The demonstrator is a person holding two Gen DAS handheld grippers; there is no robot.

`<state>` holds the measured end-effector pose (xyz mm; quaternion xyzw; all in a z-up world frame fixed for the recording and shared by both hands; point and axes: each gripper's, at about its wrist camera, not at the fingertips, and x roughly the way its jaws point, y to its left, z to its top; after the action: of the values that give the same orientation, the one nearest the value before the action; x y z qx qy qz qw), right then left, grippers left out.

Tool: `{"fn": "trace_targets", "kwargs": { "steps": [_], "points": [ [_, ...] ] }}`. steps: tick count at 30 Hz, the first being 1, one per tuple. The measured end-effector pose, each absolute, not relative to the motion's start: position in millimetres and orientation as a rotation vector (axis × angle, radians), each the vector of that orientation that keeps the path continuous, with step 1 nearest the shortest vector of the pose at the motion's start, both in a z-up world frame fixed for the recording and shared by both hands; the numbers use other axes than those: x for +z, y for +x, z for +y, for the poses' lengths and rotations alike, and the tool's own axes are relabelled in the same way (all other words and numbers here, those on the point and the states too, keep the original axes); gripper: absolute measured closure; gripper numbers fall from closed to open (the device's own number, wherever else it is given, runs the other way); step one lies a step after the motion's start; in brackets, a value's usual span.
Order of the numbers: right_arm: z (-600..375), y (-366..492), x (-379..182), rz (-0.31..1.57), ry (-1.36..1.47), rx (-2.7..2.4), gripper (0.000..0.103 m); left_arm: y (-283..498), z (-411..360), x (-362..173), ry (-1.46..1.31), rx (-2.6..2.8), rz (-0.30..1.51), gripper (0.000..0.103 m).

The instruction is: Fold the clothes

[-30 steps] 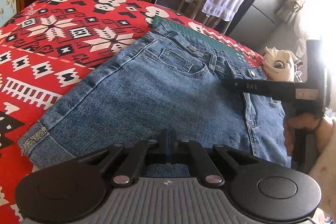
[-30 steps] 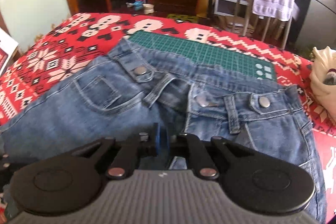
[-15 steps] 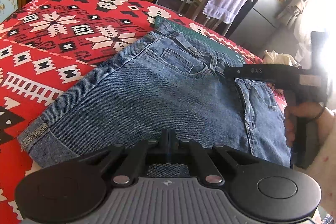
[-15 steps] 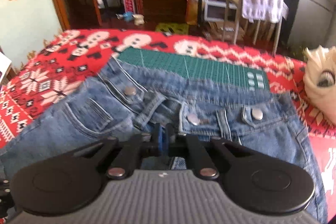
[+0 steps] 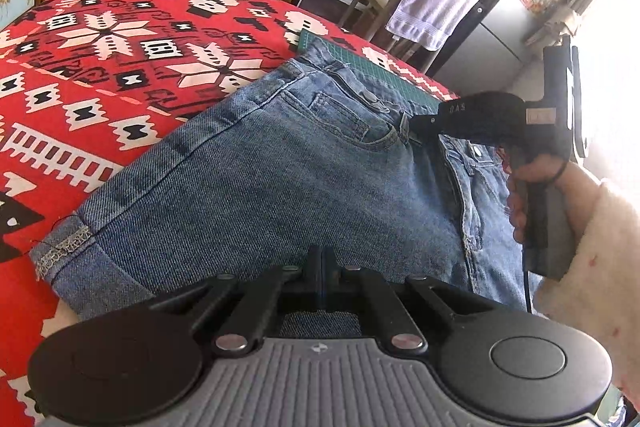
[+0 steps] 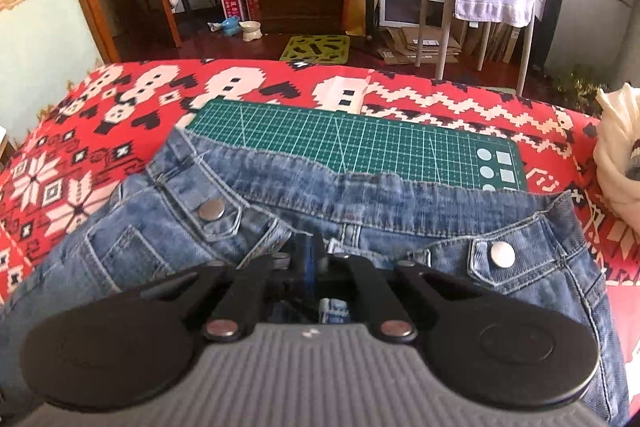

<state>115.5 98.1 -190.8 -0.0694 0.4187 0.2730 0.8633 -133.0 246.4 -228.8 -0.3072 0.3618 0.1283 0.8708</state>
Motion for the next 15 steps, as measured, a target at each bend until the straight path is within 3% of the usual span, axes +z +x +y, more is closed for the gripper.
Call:
{"fn": "trace_targets", "kwargs": {
  "steps": [8, 15],
  "points": [
    [83.0, 105.7, -170.7, 0.857, -0.096, 0.59, 0.099, -136.6, 260.7, -212.3, -0.768, 0.281, 0.692, 0.1],
    [52.0, 84.4, -150.0, 0.838, -0.056, 0.603, 0.099, -75.9, 282.1, -183.2, -0.699, 0.211, 0.655, 0.1]
  ]
}}
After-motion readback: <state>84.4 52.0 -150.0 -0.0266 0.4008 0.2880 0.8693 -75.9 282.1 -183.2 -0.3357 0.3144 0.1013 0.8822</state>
